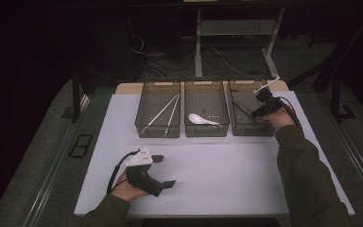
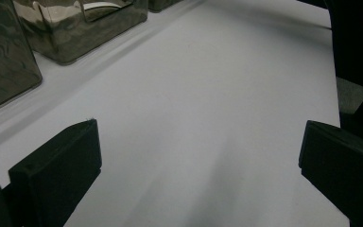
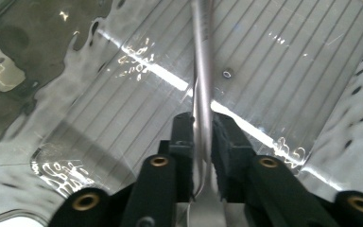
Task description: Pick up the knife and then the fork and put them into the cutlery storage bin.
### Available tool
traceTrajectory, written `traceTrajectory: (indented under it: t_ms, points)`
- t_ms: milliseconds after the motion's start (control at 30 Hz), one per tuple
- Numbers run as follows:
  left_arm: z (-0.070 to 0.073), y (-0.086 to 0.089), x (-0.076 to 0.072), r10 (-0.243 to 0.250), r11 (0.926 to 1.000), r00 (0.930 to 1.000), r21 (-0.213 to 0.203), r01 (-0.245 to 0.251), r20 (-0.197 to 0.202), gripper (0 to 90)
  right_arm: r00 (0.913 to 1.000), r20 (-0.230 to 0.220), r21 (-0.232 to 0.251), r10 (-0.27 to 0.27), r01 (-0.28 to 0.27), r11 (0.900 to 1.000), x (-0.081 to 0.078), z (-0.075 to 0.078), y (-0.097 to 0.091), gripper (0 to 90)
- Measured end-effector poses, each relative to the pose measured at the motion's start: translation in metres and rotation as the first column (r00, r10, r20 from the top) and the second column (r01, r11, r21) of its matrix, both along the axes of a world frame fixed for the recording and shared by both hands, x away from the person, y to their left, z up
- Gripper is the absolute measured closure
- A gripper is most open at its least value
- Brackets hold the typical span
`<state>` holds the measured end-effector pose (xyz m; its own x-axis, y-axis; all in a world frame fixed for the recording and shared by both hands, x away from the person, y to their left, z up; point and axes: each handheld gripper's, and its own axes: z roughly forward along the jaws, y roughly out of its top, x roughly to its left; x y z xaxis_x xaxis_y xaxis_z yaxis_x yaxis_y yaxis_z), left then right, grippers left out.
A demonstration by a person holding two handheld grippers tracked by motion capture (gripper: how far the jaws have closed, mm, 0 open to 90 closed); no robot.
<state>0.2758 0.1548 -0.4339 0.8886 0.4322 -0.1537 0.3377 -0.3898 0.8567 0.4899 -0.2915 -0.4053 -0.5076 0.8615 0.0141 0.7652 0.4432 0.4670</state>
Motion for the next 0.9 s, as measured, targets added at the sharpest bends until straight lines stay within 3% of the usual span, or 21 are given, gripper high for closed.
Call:
traceTrajectory:
  t_ms: [267,533,733,900]
  points:
    - [0.0,0.0,0.0,0.0,1.0,1.0,0.0,0.0,0.001,0.0,0.9993,0.038,0.058,-0.006,0.004,0.9983,-0.006,0.011,-0.003,61.4]
    - [0.001,0.0,-0.001,-0.001,1.0,1.0,0.006,0.001,0.002,0.0,0.9939,0.11,0.12,0.009,-0.022,0.9925,-0.022,0.029,-0.005,48.6]
    - [0.001,0.0,-0.001,0.002,1.0,1.0,0.005,-0.002,0.002,0.0,0.9874,0.158,0.185,0.012,-0.042,0.9818,-0.037,0.039,-0.009,42.8]
    - [0.0,0.0,-0.001,0.004,1.0,1.0,0.004,-0.004,0.004,0.0,0.977,0.213,0.215,0.007,-0.053,0.9751,-0.051,0.043,-0.012,38.4]
